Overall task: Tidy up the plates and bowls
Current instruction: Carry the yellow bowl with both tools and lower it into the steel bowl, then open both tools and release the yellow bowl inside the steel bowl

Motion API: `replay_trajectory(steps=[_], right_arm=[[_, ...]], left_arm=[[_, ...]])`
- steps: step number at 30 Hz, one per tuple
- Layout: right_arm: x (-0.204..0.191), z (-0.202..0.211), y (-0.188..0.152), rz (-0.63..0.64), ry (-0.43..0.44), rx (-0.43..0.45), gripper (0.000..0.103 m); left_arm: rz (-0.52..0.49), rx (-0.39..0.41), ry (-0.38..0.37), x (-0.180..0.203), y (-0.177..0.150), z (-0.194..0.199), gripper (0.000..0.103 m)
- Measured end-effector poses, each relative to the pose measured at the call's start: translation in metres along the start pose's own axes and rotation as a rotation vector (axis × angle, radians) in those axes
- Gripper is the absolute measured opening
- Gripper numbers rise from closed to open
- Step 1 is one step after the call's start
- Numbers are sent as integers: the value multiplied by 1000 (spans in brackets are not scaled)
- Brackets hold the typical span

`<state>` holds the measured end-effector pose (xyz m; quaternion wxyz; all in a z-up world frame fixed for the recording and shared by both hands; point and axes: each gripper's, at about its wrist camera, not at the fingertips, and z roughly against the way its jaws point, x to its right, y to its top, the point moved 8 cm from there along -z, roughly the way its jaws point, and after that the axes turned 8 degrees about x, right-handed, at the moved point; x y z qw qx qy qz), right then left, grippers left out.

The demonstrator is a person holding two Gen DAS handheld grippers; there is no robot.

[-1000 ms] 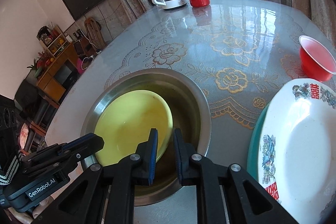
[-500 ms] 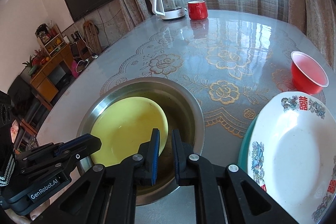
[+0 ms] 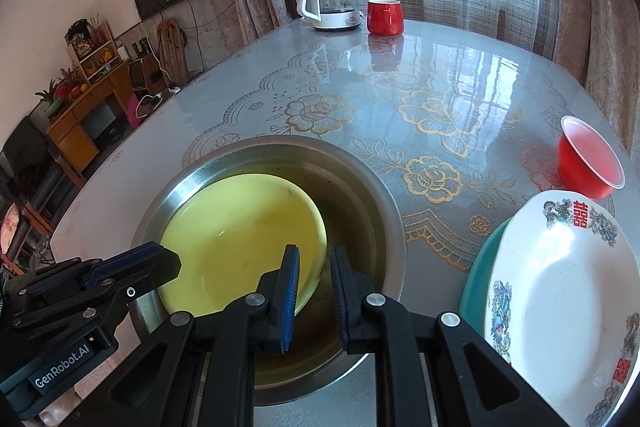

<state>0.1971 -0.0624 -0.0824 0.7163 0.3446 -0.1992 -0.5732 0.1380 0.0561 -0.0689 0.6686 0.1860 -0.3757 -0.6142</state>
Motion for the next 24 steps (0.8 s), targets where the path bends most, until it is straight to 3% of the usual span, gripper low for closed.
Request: replay_trajectory(steps=[14,24], right_arm=[[7,3,2,61,-85,33,16],[11,10,4,-18,-17,52,21]], left_arm=[[-31,-20,-14,13,-2,-17,13],[-59,-18,10,18,-2,-20,13]])
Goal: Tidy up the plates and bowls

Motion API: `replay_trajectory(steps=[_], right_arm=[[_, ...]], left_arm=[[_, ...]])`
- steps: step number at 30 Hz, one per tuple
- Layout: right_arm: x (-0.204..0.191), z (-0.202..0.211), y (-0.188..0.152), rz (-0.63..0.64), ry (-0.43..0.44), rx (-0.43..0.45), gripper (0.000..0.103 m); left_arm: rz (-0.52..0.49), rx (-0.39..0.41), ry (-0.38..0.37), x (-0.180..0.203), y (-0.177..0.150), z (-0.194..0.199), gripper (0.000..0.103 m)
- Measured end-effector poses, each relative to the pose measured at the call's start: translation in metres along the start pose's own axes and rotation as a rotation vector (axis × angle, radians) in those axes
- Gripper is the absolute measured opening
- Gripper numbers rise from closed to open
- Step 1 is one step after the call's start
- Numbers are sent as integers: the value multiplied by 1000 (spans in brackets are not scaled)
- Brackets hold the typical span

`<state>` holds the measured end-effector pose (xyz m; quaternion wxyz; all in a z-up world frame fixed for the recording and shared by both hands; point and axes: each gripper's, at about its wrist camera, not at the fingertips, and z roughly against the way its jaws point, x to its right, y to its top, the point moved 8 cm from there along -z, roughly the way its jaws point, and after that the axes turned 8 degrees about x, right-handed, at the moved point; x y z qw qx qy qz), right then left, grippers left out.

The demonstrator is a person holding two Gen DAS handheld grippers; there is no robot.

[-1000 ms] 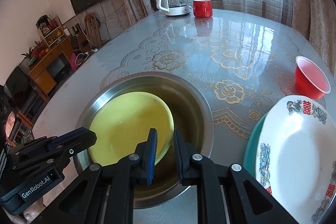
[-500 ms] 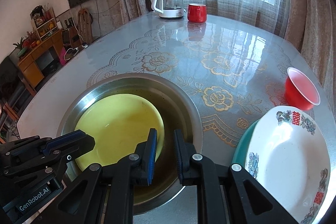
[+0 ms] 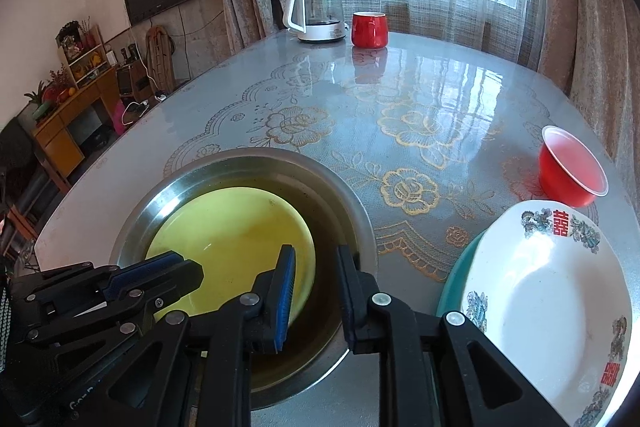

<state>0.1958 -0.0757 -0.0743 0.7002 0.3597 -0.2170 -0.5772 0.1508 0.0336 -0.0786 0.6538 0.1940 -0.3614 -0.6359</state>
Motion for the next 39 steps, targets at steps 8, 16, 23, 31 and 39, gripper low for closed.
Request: replay_trajectory(steps=[8,16,23,31,39], right_arm=[[7,11,2,-74,49,32,22],[12,22,3,-98,49,54,25],[24,32,3,-135,44,71,26],[41,41,1,-183,31,83,29],[65,52,-2,-236,14,101,36]], left_arm=[[-28,28,22,4,2,10,14],[-37,42,24,7,2,19,15],[-50,61,18,12,7,27,15],[-72,63,11,23,6,31,18],[-109,82,14,35,7,35,26]])
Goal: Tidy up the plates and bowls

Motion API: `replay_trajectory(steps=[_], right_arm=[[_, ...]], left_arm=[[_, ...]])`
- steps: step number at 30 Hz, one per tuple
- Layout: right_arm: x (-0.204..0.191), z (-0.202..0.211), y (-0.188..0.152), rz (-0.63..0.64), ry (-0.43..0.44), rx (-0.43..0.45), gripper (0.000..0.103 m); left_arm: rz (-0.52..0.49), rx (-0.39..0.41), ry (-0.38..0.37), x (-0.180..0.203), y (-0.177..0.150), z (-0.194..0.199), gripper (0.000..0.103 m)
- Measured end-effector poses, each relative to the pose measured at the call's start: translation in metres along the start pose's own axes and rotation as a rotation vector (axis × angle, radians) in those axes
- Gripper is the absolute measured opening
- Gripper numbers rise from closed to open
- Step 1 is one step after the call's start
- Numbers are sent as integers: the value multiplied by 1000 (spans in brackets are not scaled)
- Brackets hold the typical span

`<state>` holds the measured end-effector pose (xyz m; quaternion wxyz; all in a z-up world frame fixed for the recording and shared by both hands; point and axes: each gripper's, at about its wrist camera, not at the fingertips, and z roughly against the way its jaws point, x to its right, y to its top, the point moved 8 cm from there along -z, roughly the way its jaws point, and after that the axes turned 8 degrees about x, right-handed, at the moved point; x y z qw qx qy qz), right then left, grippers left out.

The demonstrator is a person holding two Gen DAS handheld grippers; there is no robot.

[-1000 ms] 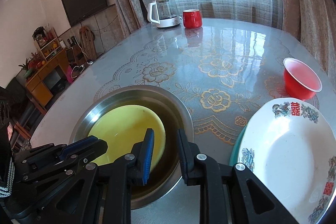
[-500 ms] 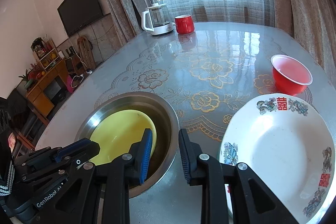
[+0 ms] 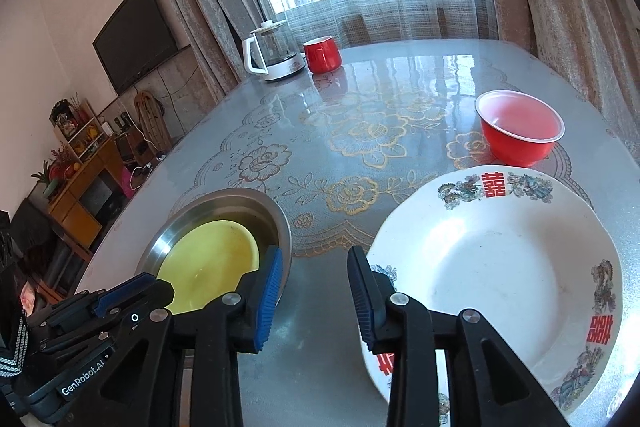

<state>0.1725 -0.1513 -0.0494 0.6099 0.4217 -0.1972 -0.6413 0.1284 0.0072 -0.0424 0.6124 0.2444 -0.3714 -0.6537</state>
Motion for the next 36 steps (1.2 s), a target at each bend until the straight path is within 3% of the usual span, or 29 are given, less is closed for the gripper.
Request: replay_trajectory(steps=[7,17,36], right_arm=[[29,11,4,-69,-32,20,38],[72,28,6,-150,-93,52,38],[125,39,0,-257,-170,64,38]], left_arm=[[-51,31,1,16,1,4,34],[-73,11,-30,33,-5,-1,43],[-95,-29,-36,50,-7,-15,47]])
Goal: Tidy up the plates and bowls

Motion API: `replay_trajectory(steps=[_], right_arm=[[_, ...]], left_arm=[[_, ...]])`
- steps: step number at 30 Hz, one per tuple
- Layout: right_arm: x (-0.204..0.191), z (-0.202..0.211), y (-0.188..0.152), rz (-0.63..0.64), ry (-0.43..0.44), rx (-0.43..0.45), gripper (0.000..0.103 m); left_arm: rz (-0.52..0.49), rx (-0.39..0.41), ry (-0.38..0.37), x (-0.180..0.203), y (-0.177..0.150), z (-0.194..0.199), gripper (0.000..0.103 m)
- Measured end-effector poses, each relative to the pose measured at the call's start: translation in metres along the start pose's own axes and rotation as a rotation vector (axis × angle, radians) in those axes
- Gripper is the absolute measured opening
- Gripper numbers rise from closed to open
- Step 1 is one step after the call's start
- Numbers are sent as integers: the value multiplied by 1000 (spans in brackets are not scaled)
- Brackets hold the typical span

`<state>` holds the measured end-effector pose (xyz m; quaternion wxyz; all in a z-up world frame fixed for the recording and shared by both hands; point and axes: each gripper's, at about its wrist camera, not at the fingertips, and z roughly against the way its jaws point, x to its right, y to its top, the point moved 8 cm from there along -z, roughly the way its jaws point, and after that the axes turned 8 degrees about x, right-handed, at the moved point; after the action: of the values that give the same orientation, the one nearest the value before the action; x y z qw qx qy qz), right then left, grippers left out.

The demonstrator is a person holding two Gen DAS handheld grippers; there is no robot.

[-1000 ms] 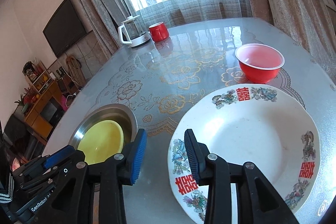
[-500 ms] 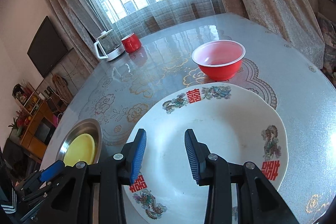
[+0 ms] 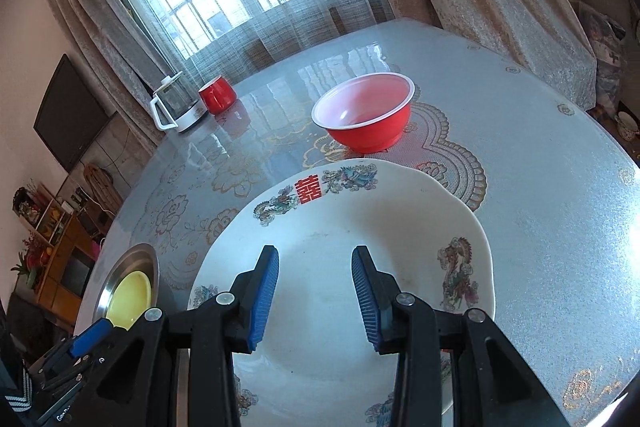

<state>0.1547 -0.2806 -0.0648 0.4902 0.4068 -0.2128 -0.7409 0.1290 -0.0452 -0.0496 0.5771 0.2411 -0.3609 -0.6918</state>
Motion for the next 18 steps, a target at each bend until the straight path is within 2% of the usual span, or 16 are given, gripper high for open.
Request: replay_trajectory(steps=[5,18], right_arm=[[4,2,1,-8,-4,3,38],[25,8,5,-36,-39,11,38]], left_arm=[[-3,-4,18,0,0,-1,47],[-7,-19,-12,10,3,-10,47]])
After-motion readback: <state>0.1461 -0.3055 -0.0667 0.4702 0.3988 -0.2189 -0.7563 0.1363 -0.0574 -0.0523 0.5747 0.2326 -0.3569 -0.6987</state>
